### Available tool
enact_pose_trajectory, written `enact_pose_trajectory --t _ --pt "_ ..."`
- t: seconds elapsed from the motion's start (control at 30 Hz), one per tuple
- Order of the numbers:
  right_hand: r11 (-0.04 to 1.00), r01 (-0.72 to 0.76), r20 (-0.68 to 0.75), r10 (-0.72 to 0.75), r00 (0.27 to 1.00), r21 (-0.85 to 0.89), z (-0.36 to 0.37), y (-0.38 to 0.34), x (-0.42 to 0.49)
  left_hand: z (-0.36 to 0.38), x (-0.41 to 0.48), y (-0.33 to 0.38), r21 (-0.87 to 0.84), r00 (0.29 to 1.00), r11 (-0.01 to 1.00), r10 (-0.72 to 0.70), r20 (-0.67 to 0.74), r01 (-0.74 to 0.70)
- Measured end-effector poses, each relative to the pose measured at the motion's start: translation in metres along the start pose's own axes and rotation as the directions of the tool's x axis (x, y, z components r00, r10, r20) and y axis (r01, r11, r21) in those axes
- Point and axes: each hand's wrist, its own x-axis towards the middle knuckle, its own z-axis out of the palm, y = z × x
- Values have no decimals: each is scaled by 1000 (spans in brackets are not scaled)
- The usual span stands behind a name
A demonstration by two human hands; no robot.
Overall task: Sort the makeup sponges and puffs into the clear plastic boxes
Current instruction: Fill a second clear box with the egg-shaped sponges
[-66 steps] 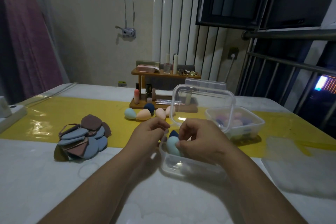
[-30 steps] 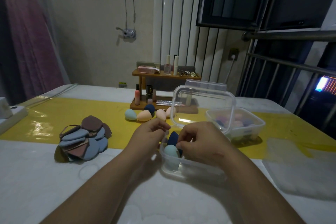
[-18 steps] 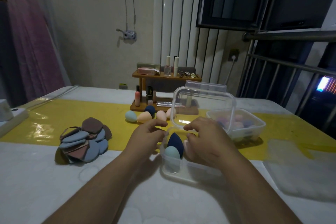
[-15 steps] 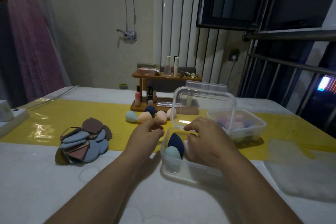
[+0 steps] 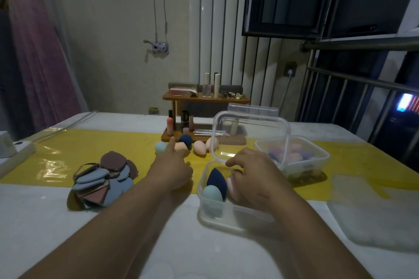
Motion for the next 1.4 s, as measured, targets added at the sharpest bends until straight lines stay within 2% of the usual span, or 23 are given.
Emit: enact_pose_trajectory --t 0.07,0.17,0.27,0.43,0.53,0.7,0.8,0.97,1.1,1.23,1.3,1.4 --pt "1000 2 10 -2 1000 -5 0 0 0 -1 3 4 120 1000 993 8 -21 -6" --pt "1000 5 12 -5 1000 -7 0 1 0 0 2 8 188 997 980 -70 16 66" --pt "1000 3 14 -2 1000 -7 -1 1 0 2 -1 11 185 995 977 -96 -38 101" --pt "1000 0 18 0 1000 -4 -1 0 1 9 -2 7 166 990 985 -25 -142 48" --pt "1000 -5 19 5 1000 9 -2 0 1 3 -9 7 62 987 998 -10 -162 21" --pt "999 -9 13 9 1000 49 -1 1 0 -16 -28 13 -254 960 958 59 -273 -131" --pt "995 -23 5 22 1000 94 0 2 0 -21 -41 18 -383 942 900 81 -326 -209" --pt "937 -39 -31 53 998 348 1 0 -3 -11 -59 26 -664 966 704 136 -221 -251" --pt "836 1 -68 43 997 549 -3 -1 -4 -8 -65 34 -673 959 683 193 -209 -284" --pt "814 2 -87 59 994 580 -4 0 -5 -10 -67 34 -696 953 650 205 -225 -304" --pt "769 1 -90 73 993 639 -6 -1 -6 -10 -68 33 -689 955 661 214 -206 -297" --pt "733 -11 -100 107 989 680 -10 -1 -6 -7 -67 30 -707 975 671 168 -149 -223"
